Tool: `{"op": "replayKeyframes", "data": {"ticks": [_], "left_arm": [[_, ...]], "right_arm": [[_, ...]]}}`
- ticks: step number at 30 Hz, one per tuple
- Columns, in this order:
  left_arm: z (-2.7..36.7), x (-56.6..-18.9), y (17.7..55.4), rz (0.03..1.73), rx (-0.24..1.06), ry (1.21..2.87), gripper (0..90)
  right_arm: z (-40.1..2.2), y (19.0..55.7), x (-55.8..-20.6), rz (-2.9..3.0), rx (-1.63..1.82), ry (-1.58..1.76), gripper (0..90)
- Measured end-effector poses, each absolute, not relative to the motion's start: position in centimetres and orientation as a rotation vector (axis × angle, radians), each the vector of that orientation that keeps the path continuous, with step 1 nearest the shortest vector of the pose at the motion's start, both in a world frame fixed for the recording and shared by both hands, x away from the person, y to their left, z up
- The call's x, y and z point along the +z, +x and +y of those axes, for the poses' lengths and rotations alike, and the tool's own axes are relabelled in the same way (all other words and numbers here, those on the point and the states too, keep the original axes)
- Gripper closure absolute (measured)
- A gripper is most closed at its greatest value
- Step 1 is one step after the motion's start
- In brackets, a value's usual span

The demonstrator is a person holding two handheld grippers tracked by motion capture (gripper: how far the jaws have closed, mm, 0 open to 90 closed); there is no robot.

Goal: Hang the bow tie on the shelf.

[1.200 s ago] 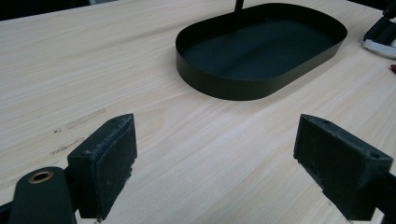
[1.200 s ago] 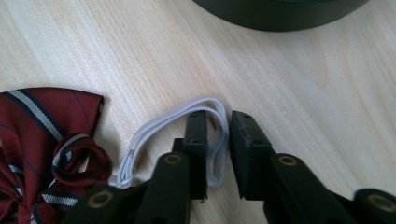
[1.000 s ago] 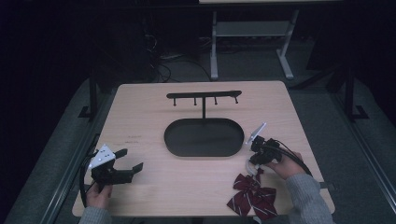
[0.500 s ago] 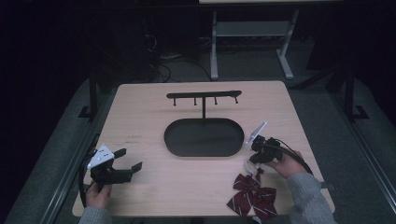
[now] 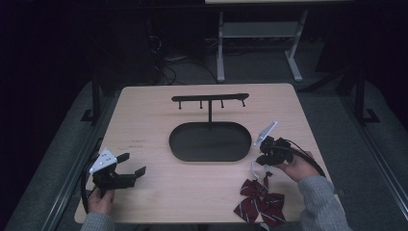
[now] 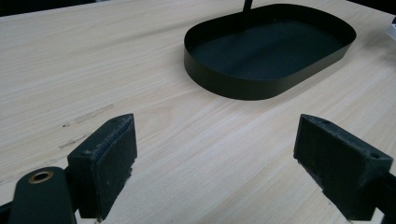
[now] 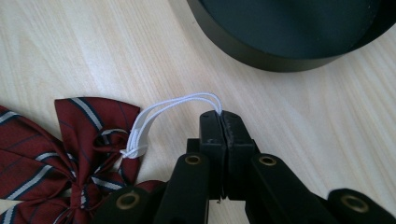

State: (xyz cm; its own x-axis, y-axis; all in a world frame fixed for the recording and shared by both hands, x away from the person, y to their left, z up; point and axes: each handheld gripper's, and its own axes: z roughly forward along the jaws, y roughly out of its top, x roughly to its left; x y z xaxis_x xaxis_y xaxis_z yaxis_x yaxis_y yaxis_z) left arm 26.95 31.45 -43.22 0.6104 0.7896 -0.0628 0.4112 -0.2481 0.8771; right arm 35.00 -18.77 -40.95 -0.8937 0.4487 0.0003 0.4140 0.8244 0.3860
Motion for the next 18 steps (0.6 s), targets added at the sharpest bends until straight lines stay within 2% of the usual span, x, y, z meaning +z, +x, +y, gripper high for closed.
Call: {"op": "replayKeyframes", "data": {"ticks": [18], "left_arm": [[31.5, -43.1, 26.8, 0.954, 0.495, 1.878, 13.0]], "right_arm": [[-17.8, 34.0, -38.3, 2.9, 0.639, 0.584, 88.2]]}}
